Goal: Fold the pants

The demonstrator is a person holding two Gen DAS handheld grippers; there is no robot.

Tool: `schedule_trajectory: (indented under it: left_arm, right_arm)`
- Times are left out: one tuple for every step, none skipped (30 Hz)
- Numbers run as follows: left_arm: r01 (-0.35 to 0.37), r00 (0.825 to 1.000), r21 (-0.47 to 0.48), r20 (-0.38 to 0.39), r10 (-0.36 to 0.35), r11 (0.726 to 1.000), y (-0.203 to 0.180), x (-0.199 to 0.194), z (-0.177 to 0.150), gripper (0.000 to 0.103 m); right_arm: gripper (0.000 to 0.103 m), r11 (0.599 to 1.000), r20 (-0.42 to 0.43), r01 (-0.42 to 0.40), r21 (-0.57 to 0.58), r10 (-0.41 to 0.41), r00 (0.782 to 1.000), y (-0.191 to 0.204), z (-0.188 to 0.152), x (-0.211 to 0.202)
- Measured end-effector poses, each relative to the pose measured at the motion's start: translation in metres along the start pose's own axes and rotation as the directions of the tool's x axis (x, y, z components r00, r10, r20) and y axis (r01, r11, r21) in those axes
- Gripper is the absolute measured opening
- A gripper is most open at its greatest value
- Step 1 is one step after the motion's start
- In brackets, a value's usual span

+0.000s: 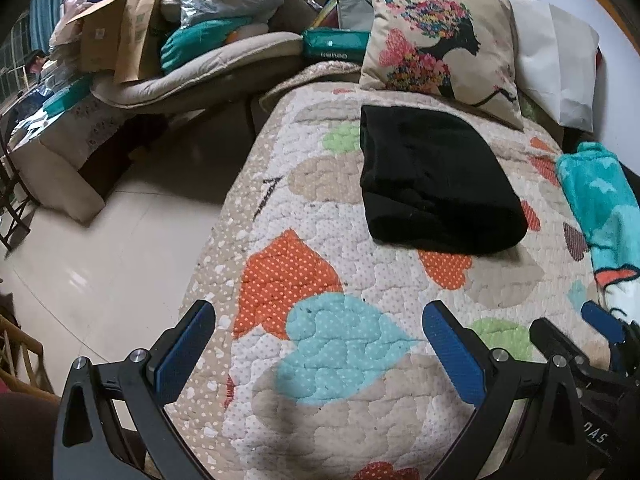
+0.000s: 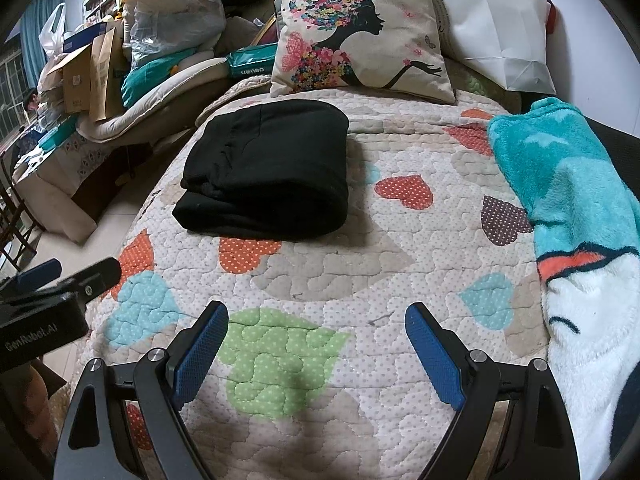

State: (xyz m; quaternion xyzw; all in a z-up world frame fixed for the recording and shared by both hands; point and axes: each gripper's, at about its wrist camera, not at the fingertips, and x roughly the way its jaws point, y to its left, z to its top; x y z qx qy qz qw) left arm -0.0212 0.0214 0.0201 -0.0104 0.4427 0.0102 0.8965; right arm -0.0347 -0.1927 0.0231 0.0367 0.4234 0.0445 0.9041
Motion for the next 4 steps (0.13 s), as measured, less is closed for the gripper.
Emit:
schedule_trajectory:
  left_arm:
    - [-0.002,1.000,0.005,-0.005,0.002,1.000,-0.0009,0.0016,-0.0006,0.103]
    - [-0.004,1.000,0.008,-0.009,0.004,1.000,-0.0017,0.0033,-0.0011,0.103]
    - [-0.007,1.000,0.010,-0.014,0.007,1.000,-0.0026,0.0052,-0.0019,0.103]
    - [-0.008,1.000,0.011,-0.018,0.008,1.000,-0.0030,0.0068,-0.0024,0.103]
  right_arm:
    - [0.093,1.000,-0.001,0.000,0.001,0.000,1.000,-0.0001,-0.0005,0.0006]
    - [0.093,1.000,-0.001,0.001,0.002,-0.001,1.000,-0.0005,-0.0011,0.0010]
    - [0.093,1.000,-0.003,0.002,0.002,-0.002,1.000,-0.0008,-0.0016,0.0013]
    - [0.093,1.000,-0.005,0.003,0.004,-0.003,1.000,-0.0013,-0.0024,0.0020]
